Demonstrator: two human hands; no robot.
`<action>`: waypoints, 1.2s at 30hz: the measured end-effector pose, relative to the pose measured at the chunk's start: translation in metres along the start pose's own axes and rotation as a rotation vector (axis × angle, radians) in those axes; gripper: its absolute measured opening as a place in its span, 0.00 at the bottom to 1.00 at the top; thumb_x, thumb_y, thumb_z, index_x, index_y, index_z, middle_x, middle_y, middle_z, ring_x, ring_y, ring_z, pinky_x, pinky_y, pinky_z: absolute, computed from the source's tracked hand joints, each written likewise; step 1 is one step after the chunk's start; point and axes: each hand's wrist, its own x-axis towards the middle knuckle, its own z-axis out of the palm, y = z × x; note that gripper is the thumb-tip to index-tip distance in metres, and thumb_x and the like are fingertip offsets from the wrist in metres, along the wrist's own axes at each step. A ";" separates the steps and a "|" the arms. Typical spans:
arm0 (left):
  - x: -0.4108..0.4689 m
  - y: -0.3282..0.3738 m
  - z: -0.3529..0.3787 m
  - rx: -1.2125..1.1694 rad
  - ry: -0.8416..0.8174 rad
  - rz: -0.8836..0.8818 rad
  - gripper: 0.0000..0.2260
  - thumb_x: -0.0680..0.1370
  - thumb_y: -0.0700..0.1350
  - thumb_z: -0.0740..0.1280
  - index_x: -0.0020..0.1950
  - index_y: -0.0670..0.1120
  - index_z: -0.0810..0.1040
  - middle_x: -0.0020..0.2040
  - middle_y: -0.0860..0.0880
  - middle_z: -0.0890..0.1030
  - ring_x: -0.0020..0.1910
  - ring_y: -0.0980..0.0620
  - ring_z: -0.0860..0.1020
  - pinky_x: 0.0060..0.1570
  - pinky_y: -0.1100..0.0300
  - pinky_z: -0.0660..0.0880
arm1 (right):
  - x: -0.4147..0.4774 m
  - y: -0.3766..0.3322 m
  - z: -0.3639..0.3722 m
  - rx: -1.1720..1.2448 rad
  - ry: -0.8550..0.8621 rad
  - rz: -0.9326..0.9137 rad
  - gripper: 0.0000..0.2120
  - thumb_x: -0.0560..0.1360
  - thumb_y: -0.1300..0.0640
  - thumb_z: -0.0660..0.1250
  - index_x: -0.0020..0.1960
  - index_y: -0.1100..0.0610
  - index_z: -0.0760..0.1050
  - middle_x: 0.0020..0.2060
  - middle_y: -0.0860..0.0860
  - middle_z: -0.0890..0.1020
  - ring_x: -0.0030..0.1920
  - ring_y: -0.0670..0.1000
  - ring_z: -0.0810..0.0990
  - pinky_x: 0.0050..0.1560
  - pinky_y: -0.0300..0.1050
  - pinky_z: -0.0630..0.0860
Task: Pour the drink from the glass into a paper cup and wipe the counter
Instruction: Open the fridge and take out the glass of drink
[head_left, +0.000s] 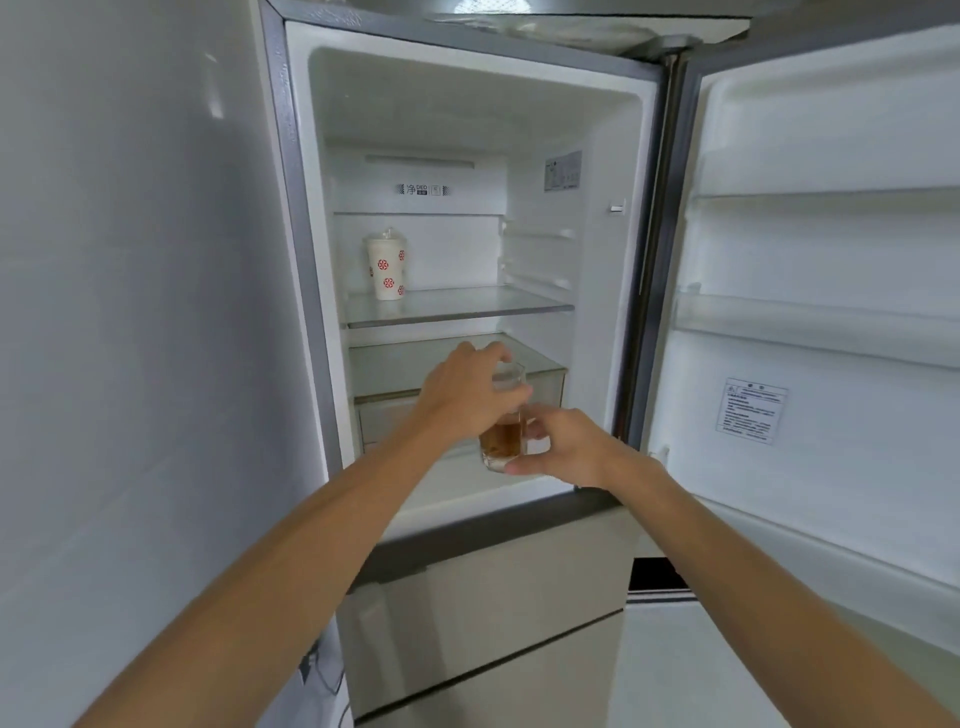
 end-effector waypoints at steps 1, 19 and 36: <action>-0.007 0.009 0.005 0.025 -0.008 0.022 0.23 0.77 0.61 0.66 0.68 0.53 0.74 0.59 0.45 0.75 0.56 0.46 0.78 0.51 0.57 0.72 | -0.011 0.008 -0.004 -0.012 -0.002 0.017 0.35 0.69 0.44 0.75 0.71 0.51 0.67 0.63 0.49 0.78 0.62 0.48 0.76 0.65 0.45 0.71; -0.056 0.215 0.111 -0.032 -0.147 0.174 0.27 0.77 0.66 0.62 0.72 0.54 0.71 0.59 0.45 0.75 0.56 0.45 0.78 0.56 0.47 0.78 | -0.217 0.138 -0.221 -0.803 0.752 -0.073 0.21 0.75 0.55 0.66 0.66 0.60 0.73 0.68 0.61 0.72 0.67 0.63 0.71 0.67 0.57 0.64; -0.121 0.210 0.069 0.026 -0.155 0.106 0.28 0.77 0.65 0.63 0.73 0.54 0.70 0.62 0.45 0.75 0.59 0.45 0.77 0.57 0.51 0.76 | -0.227 0.074 -0.185 -1.177 0.493 0.491 0.36 0.75 0.50 0.62 0.75 0.66 0.53 0.63 0.60 0.70 0.63 0.61 0.69 0.70 0.55 0.60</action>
